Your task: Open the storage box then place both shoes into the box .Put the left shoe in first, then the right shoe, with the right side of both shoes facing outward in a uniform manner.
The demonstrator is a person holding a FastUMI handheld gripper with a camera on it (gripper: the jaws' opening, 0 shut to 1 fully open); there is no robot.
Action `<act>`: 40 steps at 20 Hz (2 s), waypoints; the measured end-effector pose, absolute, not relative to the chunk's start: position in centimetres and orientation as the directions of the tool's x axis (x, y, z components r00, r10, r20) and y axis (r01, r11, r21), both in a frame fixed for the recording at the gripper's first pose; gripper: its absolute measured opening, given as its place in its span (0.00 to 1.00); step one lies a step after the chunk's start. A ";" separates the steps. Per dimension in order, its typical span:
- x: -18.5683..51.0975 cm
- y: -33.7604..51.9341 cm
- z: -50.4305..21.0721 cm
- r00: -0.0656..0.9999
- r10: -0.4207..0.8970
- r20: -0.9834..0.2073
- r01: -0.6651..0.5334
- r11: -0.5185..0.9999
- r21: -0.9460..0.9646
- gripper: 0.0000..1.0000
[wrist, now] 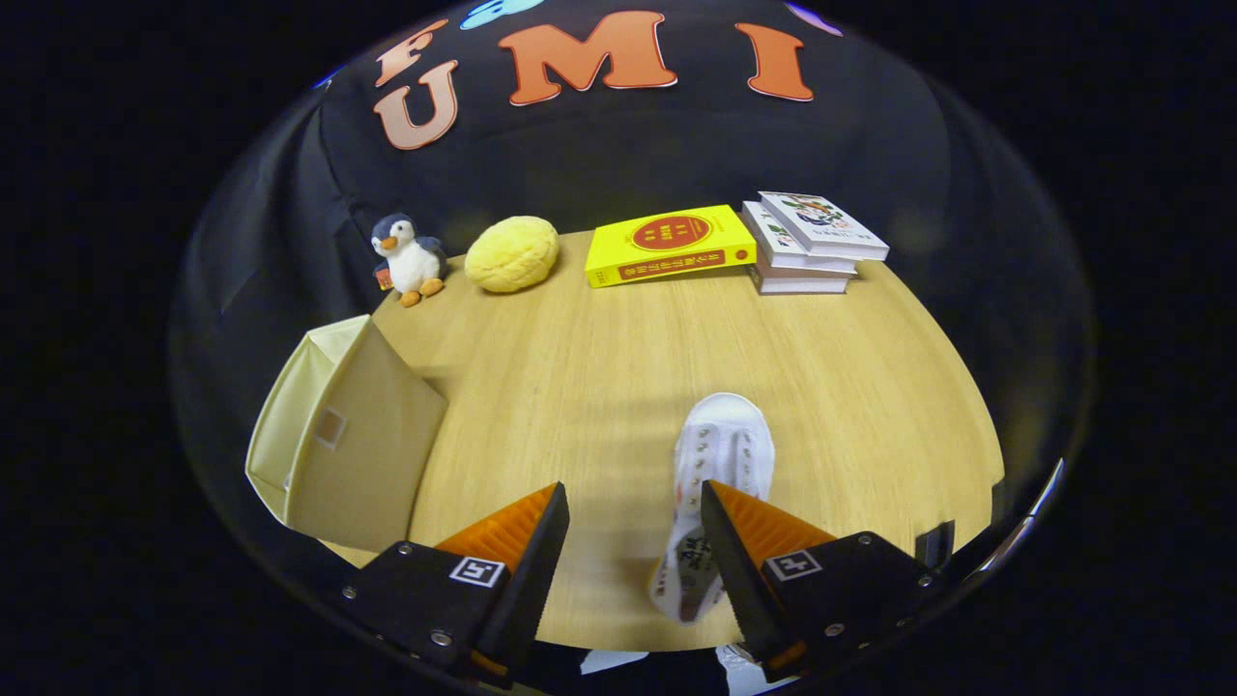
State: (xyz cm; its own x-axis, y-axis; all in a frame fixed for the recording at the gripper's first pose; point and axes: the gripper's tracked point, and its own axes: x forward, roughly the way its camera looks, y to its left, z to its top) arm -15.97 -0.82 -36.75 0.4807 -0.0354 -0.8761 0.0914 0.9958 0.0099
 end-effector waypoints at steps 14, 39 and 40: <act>-18.3 -7.7 -45.0 0.514 -0.163 -0.842 0.059 0.986 -0.155 0.49; -10.0 -0.5 -34.3 0.613 -0.089 -0.785 0.190 0.981 0.038 0.01; -9.8 0.5 -33.7 0.615 -0.079 -0.785 0.183 0.982 0.045 0.01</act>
